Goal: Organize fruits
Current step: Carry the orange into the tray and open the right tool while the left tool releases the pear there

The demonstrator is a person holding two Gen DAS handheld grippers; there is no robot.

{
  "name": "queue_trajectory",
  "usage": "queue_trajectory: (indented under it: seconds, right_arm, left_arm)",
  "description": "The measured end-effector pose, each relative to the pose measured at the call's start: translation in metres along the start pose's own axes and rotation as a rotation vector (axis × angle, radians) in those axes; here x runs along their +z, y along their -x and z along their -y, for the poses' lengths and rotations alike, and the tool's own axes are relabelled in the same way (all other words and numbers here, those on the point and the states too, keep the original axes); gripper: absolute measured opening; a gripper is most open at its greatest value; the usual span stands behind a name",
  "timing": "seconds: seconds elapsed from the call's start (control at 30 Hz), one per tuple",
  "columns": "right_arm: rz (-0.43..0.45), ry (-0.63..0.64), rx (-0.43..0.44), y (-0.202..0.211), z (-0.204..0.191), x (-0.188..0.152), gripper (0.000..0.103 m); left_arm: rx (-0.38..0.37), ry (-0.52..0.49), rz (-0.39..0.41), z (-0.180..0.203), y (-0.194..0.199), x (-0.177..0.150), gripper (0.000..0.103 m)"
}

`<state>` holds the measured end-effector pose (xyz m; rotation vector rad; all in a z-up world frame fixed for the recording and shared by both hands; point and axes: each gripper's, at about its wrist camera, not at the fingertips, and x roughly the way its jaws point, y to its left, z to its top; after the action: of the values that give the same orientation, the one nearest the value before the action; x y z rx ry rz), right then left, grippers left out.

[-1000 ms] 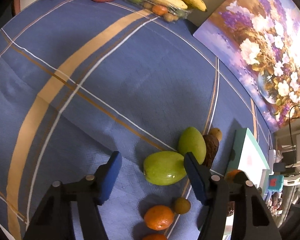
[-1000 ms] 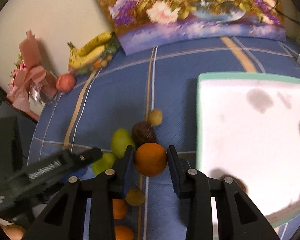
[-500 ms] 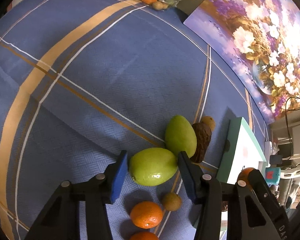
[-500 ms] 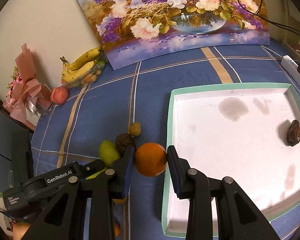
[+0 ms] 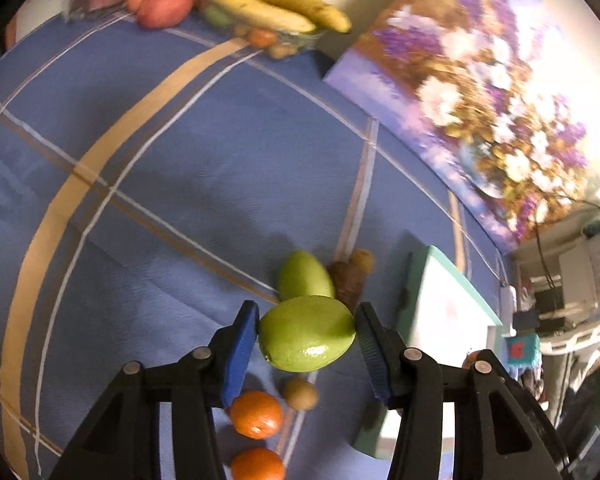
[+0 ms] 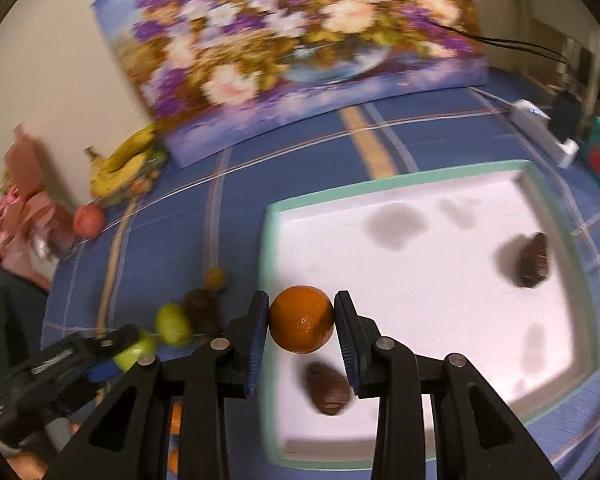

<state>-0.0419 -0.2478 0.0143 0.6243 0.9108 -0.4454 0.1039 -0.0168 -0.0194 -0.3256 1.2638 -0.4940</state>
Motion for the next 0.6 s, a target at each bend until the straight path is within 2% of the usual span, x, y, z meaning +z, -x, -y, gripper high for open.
queue_trajectory:
  seconds: [0.27, 0.6]
  right_arm:
    - [0.047, -0.109, -0.132, 0.027, 0.060, 0.008, 0.035]
    - [0.099, -0.159, -0.190, 0.057, 0.091, 0.011, 0.035]
  left_arm:
    - [-0.055, -0.169, -0.050, 0.056, 0.000, -0.031, 0.053]
    - [-0.059, -0.388, -0.165, 0.117, -0.021, -0.087, 0.053]
